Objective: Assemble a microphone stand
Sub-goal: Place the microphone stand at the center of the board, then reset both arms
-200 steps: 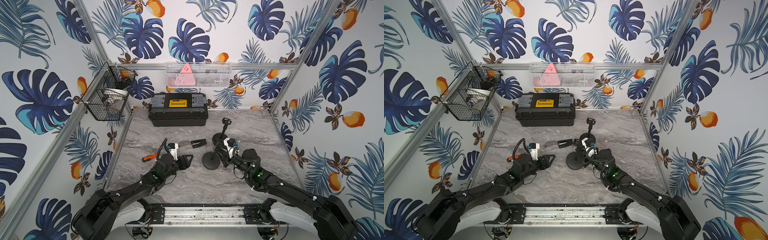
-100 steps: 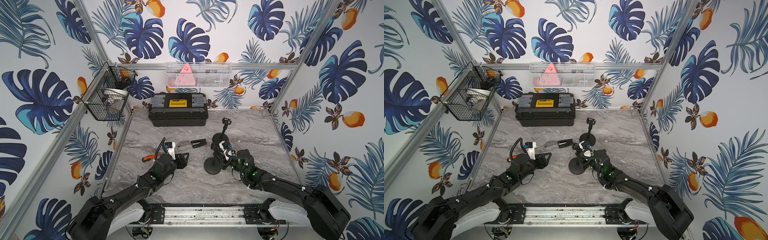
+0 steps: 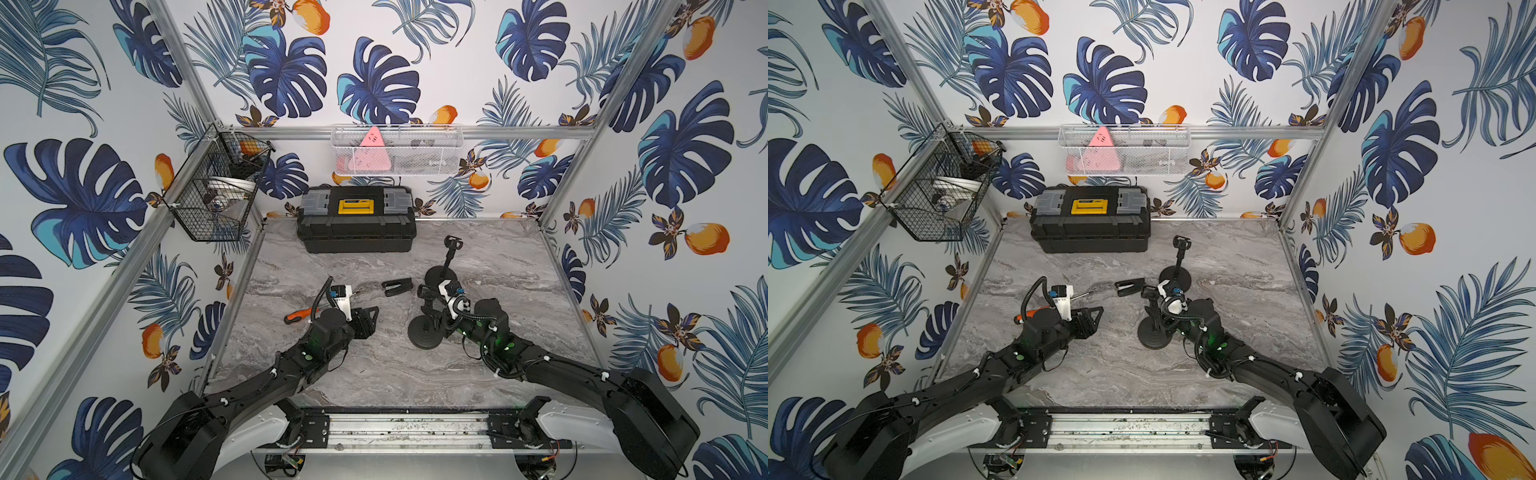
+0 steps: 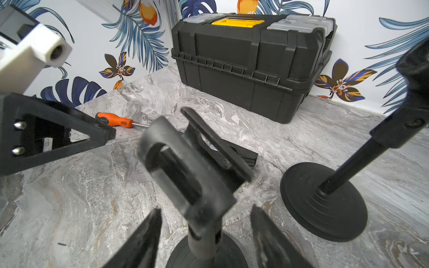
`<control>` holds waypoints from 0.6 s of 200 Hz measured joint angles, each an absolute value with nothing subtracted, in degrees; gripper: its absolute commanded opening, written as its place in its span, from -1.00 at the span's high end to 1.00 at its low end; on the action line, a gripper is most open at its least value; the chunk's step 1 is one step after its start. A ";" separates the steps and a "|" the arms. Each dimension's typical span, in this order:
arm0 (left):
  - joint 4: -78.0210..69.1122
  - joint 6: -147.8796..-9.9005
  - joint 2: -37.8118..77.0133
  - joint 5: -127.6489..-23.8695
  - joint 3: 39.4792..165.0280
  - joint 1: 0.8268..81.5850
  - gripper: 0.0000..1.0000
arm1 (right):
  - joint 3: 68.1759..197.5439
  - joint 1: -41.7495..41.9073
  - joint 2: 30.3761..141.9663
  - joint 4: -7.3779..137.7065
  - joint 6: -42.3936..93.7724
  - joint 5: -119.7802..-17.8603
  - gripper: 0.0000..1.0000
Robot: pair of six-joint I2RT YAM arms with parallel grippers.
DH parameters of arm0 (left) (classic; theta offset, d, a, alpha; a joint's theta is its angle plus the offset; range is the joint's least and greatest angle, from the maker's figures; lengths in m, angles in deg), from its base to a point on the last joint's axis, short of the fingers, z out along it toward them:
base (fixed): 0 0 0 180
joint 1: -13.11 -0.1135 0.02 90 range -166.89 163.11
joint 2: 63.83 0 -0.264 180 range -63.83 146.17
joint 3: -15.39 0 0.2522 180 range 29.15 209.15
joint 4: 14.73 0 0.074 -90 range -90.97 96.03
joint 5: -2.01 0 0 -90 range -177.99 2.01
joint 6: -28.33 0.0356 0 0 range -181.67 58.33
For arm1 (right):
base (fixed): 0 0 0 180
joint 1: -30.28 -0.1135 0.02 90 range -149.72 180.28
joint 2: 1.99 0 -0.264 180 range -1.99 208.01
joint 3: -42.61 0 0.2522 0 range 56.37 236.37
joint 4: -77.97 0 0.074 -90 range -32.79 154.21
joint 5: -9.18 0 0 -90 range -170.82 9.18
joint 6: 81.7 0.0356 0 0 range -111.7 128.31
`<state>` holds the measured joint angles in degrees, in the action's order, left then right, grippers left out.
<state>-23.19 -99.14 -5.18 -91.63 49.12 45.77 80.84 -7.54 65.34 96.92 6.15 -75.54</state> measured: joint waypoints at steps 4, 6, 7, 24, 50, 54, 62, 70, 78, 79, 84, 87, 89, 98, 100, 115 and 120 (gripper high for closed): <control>-23.15 -98.95 -5.37 -91.80 49.12 45.77 -0.39 | 80.88 -7.54 64.83 96.77 6.22 -75.54 -0.63; -23.15 -98.88 -5.42 -91.85 49.12 45.77 -0.41 | 80.90 -7.54 64.59 96.62 6.24 -75.54 -0.65; -23.15 -98.82 -5.48 -91.91 49.12 45.77 -0.41 | 80.93 -7.54 64.42 96.53 6.24 -75.54 -0.66; -22.99 -97.72 -6.03 -92.76 49.12 45.77 -0.54 | 80.73 -7.54 60.83 94.41 6.85 -75.63 -0.74; -22.49 -94.75 -7.95 -95.19 48.81 45.77 -0.65 | 75.64 -7.54 50.80 91.39 10.24 -78.99 -0.83; -22.49 -94.18 -8.37 -95.61 48.70 45.77 -0.66 | 74.54 -7.52 48.90 90.71 10.94 -79.85 -0.84; -22.23 -92.61 -9.44 -96.63 48.50 45.77 -0.67 | 72.95 -7.41 45.40 89.05 12.05 -81.60 -0.86; -21.62 -90.82 -10.79 -97.88 48.42 45.77 -0.68 | 72.05 -6.97 41.86 86.61 12.95 -83.28 -0.86; -20.87 -89.05 -12.21 -99.34 48.42 45.77 -0.70 | 71.94 -6.19 39.20 84.68 13.89 -84.90 -0.86; -20.81 -88.85 -12.34 -99.50 48.42 45.77 -0.70 | 71.94 -5.99 38.82 84.46 14.00 -85.14 -0.86; -20.48 -87.76 -13.22 -100.50 48.44 45.77 -0.71 | 72.07 -5.18 37.73 83.74 14.50 -86.03 -0.86; -20.24 -86.99 -13.68 -101.16 48.50 45.77 -0.71 | 72.25 -4.66 37.27 83.09 14.81 -86.38 -0.86; -20.15 -86.69 -13.87 -101.46 48.55 45.77 -0.71 | 72.40 -4.24 36.99 82.72 14.94 -86.69 -0.86; -19.30 -84.50 -14.79 -103.47 49.03 45.75 -0.74 | 73.54 -1.77 36.51 81.12 15.42 -87.72 -0.86; -19.06 -83.87 -14.95 -104.04 49.18 45.75 -0.74 | 73.87 -1.18 36.57 80.77 15.59 -87.85 -0.86; -17.88 -79.89 -15.03 -107.60 50.71 45.60 -0.77 | 76.71 4.61 38.80 79.59 16.84 -88.35 -0.85; -17.55 -78.60 -14.79 -108.70 51.30 45.31 -0.78 | 77.56 6.66 39.98 79.48 17.10 -88.31 -0.85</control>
